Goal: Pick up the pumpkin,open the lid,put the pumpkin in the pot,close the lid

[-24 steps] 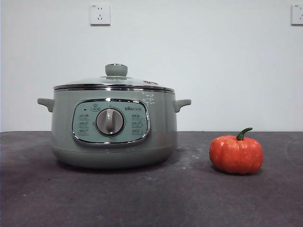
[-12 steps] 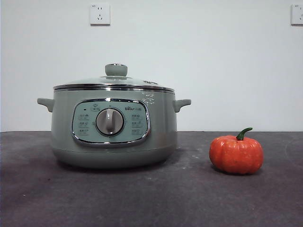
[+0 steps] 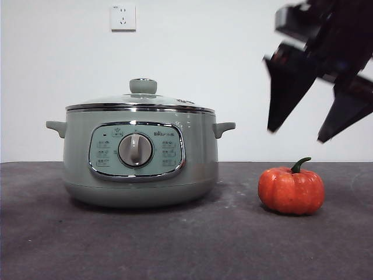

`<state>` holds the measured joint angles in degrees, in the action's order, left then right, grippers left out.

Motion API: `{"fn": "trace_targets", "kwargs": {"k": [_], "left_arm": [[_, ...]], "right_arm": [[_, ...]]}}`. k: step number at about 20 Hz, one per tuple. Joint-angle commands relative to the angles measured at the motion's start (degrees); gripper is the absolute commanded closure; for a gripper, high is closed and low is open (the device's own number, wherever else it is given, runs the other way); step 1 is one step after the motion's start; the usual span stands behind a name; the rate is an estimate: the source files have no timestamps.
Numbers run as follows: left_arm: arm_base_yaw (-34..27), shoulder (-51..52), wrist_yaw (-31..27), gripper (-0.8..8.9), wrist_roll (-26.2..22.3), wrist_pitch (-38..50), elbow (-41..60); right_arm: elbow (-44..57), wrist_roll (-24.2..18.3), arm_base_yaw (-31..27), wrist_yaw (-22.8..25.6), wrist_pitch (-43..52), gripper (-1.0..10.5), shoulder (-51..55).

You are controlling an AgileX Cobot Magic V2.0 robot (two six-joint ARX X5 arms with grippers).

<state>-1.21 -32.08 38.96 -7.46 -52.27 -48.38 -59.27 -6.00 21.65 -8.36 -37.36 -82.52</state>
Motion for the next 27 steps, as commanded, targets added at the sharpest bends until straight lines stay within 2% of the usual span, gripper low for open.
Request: {"fn": "trace_targets", "kwargs": {"k": [1,10,11,13,16,21,23,27], "left_arm": [[0.2,0.1,0.2,0.24,0.0,0.3,-0.1],[0.2,0.1,0.1,0.24,0.0,0.3,-0.1],[0.2,0.1,0.1,0.24,0.0,0.3,-0.1],[0.2,0.1,0.1,0.24,0.0,0.3,-0.1],[0.2,0.0,0.1,0.24,0.0,0.3,-0.1],[0.2,-0.6,0.0,0.28,1.5,2.9,-0.1],[0.4,-2.3,0.0,0.29,3.3,6.3,-0.3],[3.3,-9.5,-2.4,0.29,3.3,11.3,-4.0]], "right_arm": [[-0.2,-0.6,0.9,2.3,2.5,1.9,-3.7],[-0.2,-0.6,1.1,3.0,7.0,2.0,-13.9],[-0.2,-0.5,1.1,3.0,7.2,2.4,-14.1],[-0.2,-0.5,1.1,2.9,7.1,4.9,-14.1],[-0.2,0.6,1.0,2.7,5.6,9.8,-14.0],[-0.2,1.5,1.0,2.8,5.2,9.6,-9.2],[-0.2,1.7,1.0,2.8,5.0,9.6,-4.5],[-0.2,1.9,1.0,2.8,2.8,9.6,7.1]]}}
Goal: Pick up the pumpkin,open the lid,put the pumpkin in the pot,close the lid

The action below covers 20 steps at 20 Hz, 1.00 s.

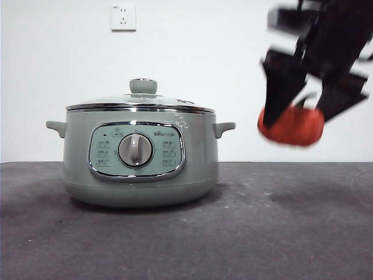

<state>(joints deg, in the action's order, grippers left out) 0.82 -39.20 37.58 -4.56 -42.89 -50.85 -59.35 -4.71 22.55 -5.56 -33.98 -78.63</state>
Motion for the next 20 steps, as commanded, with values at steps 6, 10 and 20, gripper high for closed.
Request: {"fn": "trace_targets", "kwargs": {"k": [6,10,20], "left_arm": [[11.0,-20.1,-8.7,0.29,-0.2,11.0,-11.9],[16.5,-32.2,-15.3,0.30,-1.7,16.3,-18.8],[21.7,-53.1,-21.2,0.30,-3.7,20.9,-28.0]], "right_arm": [[-0.1,2.3,0.1,-0.5,-3.1,9.6,16.7],[-0.1,2.3,0.1,-0.5,-4.9,9.6,21.9],[-0.1,2.3,0.1,-0.4,-5.6,9.6,24.4]]}}
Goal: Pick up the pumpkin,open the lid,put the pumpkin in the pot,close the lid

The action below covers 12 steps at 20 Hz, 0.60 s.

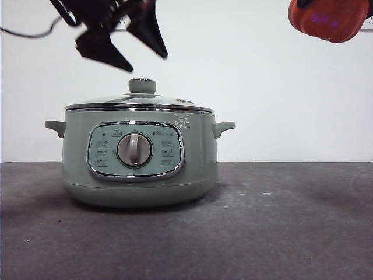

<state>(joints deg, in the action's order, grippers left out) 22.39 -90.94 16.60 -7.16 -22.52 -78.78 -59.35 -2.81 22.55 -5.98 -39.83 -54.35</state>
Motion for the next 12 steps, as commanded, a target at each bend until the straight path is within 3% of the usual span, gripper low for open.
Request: {"fn": "trace_targets", "kwargs": {"k": [1,7,8,10,12], "left_arm": [[0.2,-2.3,-0.3,0.30,-1.9,0.4,0.0],[0.2,-4.2,-0.4,0.35,-2.1,0.0,0.0],[0.2,-4.3,-0.5,0.80,-2.1,-0.3,0.0],[0.2,-4.3,-0.5,3.01,-2.1,-1.0,0.0],[0.2,-4.3,-0.5,4.53,-2.1,-1.6,0.0]], "right_arm": [[-0.1,0.4,0.1,0.0,0.3,9.6,0.2],[-0.1,0.4,0.1,0.0,0.3,9.6,0.1],[-0.1,0.4,0.1,0.0,0.3,9.6,0.1],[-0.1,0.4,0.1,0.0,0.3,9.6,0.1],[-0.1,0.4,0.1,0.0,0.3,9.6,0.1]]}}
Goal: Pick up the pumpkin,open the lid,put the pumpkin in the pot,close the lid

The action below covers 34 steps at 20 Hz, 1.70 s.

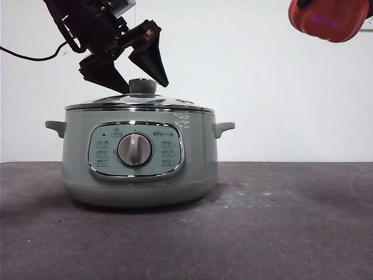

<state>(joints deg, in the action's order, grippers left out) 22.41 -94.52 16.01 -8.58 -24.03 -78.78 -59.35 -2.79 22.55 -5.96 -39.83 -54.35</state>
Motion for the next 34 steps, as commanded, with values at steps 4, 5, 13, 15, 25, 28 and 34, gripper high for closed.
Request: {"fn": "trace_targets", "kwargs": {"k": [4,5,13,15,25,28,34], "left_arm": [[0.1,-0.7,0.2,6.81,-0.7,-0.1,0.0],[0.2,-0.7,0.3,7.24,-0.7,-0.1,0.0],[0.1,-0.5,0.6,8.22,-0.5,0.0,0.0],[0.1,0.1,0.6,8.22,-0.4,0.1,0.0],[0.0,9.5,0.3,8.22,0.9,-0.5,-0.1],[0.0,15.3,-2.5,8.22,0.9,-3.0,-0.1],[0.0,30.0,-7.1,8.22,0.9,-12.5,-0.1]], "right_arm": [[-0.1,0.3,0.1,0.0,0.3,9.6,0.1],[-0.1,0.3,0.1,0.0,0.3,9.6,0.1],[-0.1,0.3,0.1,0.1,0.3,9.6,0.1],[-0.1,0.3,0.1,0.1,0.3,9.6,0.1],[-0.1,0.3,0.2,-0.1,1.7,9.6,-0.1],[-0.1,0.4,0.3,-3.1,5.2,9.6,-1.2],[-3.0,0.4,4.9,-4.6,12.1,9.6,-11.6]]}}
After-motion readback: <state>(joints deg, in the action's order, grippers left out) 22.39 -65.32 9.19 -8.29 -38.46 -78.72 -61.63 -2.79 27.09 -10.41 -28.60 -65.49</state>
